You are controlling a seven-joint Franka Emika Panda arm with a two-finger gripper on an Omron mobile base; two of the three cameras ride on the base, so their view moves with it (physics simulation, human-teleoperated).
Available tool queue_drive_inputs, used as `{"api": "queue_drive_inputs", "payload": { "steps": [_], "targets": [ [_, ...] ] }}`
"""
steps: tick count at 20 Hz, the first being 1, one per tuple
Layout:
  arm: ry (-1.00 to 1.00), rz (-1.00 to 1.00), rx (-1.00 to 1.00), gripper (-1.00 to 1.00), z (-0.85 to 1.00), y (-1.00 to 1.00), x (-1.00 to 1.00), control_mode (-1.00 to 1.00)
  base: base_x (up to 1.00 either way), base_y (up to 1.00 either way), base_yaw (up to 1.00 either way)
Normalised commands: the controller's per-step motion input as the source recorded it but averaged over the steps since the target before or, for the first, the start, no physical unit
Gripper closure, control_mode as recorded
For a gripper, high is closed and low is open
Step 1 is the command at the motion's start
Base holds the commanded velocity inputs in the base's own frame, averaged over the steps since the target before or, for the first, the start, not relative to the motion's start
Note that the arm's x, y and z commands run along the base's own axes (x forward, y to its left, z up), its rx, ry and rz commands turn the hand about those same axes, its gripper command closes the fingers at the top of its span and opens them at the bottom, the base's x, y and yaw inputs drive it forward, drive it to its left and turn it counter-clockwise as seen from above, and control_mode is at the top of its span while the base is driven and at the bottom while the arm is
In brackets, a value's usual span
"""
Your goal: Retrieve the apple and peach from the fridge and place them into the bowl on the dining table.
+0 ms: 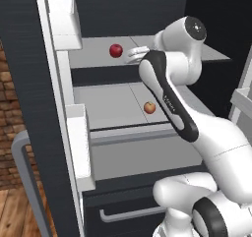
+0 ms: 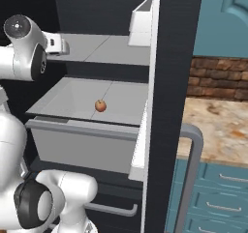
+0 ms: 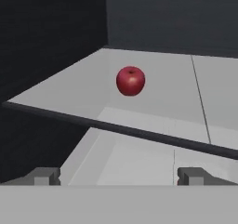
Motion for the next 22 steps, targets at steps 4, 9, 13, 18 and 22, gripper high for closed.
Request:
{"api": "queue_drive_inputs", "payload": {
  "steps": [4,9,13,18,22],
  "targets": [
    [0.05,0.00,0.00,-1.00,0.00,0.00,0.38,-1.00,0.00,0.00,0.00],
    [0.04,0.00,0.00,-1.00,-0.10,0.03,0.42,-1.00,0.00,0.00,0.00],
    [0.00,0.00,0.00,-1.00,-0.14,0.05,0.42,-1.00,0.00,0.00,0.00],
    [0.00,0.00,0.00,-1.00,-0.06,0.11,0.41,-1.00,0.00,0.00,0.00],
    [0.00,0.00,0.00,-1.00,-0.09,0.21,0.45,-1.00,0.00,0.00,0.00]
  ]
}}
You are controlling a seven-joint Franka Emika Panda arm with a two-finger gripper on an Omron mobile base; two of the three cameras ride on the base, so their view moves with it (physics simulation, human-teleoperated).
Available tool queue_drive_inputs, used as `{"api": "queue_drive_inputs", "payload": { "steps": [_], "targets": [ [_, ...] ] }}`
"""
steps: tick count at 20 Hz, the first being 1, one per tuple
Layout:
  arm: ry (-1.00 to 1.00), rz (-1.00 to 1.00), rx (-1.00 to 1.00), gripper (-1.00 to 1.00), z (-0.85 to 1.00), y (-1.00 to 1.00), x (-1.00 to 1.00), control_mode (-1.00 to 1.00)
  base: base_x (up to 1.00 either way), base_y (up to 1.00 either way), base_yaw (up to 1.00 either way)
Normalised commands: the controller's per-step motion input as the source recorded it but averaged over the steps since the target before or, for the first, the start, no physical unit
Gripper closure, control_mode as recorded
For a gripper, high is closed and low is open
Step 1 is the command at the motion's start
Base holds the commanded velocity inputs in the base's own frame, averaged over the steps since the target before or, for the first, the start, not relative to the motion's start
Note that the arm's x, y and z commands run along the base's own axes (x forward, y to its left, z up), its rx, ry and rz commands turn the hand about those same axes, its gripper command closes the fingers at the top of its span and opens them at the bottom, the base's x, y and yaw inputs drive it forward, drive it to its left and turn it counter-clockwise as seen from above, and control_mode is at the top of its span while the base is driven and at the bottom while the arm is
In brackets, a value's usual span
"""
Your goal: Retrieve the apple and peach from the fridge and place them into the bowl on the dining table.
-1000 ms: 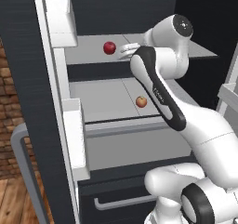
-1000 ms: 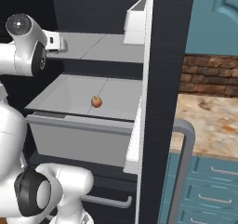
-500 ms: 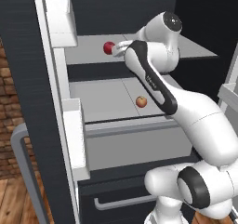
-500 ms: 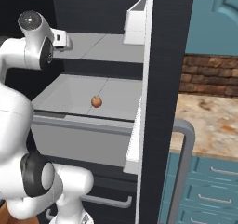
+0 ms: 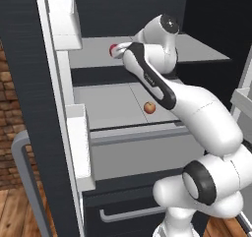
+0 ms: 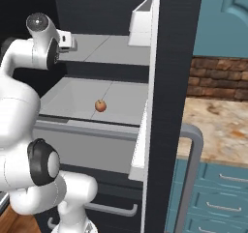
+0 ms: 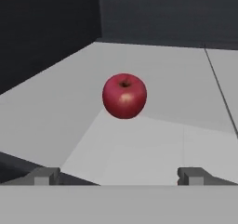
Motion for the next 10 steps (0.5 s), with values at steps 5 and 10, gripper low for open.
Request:
{"api": "queue_drive_inputs", "payload": {
  "steps": [5,10],
  "targets": [
    [0.00,0.00,0.00,-1.00,-0.12,0.14,0.45,-1.00,0.00,0.00,0.00],
    [0.00,0.00,0.00,-1.00,-0.07,0.05,0.46,-1.00,0.00,0.00,0.00]
  ]
}}
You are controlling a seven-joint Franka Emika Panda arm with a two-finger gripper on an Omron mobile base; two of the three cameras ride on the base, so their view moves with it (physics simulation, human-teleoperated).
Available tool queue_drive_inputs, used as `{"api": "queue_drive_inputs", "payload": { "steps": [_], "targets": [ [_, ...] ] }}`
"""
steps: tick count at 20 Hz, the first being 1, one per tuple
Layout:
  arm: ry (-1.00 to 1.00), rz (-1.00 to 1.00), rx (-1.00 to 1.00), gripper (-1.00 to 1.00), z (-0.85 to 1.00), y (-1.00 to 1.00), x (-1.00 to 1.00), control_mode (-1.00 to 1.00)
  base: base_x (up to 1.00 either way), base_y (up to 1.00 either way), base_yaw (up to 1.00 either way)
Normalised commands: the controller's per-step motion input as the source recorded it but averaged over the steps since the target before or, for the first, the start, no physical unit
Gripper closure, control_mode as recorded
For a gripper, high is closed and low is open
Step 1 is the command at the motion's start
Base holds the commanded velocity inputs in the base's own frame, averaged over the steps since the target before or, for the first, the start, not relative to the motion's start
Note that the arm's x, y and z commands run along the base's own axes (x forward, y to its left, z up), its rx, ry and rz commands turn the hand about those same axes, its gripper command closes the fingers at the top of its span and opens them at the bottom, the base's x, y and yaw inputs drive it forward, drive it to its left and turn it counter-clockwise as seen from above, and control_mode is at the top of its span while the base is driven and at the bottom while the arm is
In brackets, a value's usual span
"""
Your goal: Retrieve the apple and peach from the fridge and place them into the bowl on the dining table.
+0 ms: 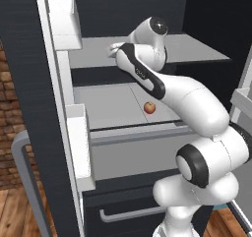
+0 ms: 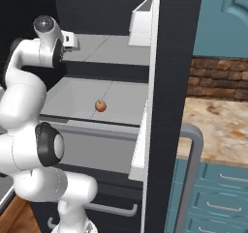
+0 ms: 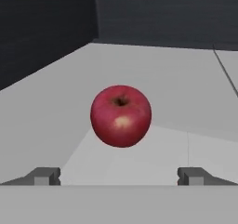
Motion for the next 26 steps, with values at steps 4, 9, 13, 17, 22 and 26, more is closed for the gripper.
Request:
{"api": "queue_drive_inputs", "payload": {
  "steps": [4,9,13,17,22,26],
  "targets": [
    [0.00,0.00,0.00,-1.00,-0.08,0.15,0.50,-1.00,0.00,0.00,0.00],
    [0.00,0.00,0.00,-1.00,-0.07,0.17,0.51,-1.00,0.00,0.00,0.00],
    [0.00,0.00,0.00,-1.00,-0.03,0.11,0.50,-1.00,0.00,0.00,0.00],
    [0.04,-0.01,0.00,-1.00,-0.08,0.04,0.20,-1.00,0.00,0.00,0.00],
    [0.08,-0.06,-0.01,-1.00,-0.29,0.00,-0.02,-1.00,0.00,0.00,0.00],
    [0.07,-0.06,-0.01,-1.00,-0.47,0.00,-0.08,-1.00,0.00,0.00,0.00]
  ]
}}
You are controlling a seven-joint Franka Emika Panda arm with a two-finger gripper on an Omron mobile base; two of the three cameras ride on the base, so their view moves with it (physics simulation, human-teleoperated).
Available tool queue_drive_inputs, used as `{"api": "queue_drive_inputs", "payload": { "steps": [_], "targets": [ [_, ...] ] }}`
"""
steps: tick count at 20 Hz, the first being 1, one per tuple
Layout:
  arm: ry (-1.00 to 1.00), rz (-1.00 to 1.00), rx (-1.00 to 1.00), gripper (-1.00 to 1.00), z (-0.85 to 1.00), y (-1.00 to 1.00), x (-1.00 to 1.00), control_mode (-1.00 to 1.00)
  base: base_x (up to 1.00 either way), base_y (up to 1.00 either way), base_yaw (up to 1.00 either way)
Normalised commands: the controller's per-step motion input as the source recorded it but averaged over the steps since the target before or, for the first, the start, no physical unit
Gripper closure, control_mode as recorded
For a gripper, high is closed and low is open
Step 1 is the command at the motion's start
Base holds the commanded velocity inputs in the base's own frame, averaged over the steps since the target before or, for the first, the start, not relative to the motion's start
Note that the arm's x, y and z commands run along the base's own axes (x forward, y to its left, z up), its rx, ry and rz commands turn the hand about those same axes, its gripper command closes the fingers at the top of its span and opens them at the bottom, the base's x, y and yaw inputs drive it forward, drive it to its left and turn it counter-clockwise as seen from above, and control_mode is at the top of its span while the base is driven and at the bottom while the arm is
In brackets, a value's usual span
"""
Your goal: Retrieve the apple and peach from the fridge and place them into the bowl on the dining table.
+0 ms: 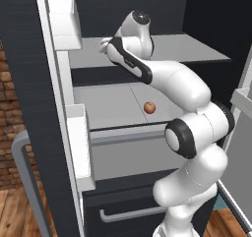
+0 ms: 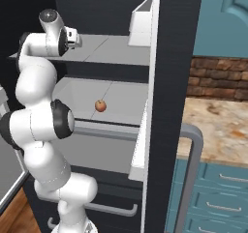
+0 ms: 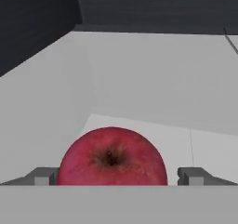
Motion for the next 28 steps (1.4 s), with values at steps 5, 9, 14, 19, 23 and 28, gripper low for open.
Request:
{"api": "queue_drive_inputs", "payload": {
  "steps": [5,9,14,19,23,28],
  "targets": [
    [0.00,0.00,0.00,-1.00,-0.43,0.00,0.00,-1.00,0.00,0.00,0.00],
    [0.00,0.00,0.00,1.00,-0.31,0.00,0.01,-1.00,0.00,0.00,0.00],
    [0.00,0.00,0.00,1.00,0.00,0.00,-0.11,-1.00,0.00,0.00,0.00],
    [0.00,-0.06,0.00,1.00,0.24,-0.46,-1.00,-1.00,0.00,0.00,0.00],
    [0.00,-0.13,0.00,1.00,0.62,-0.76,-1.00,-1.00,0.00,0.00,0.00],
    [-0.05,-0.11,0.00,1.00,0.20,-0.45,-1.00,-1.00,0.00,0.00,0.00]
  ]
}}
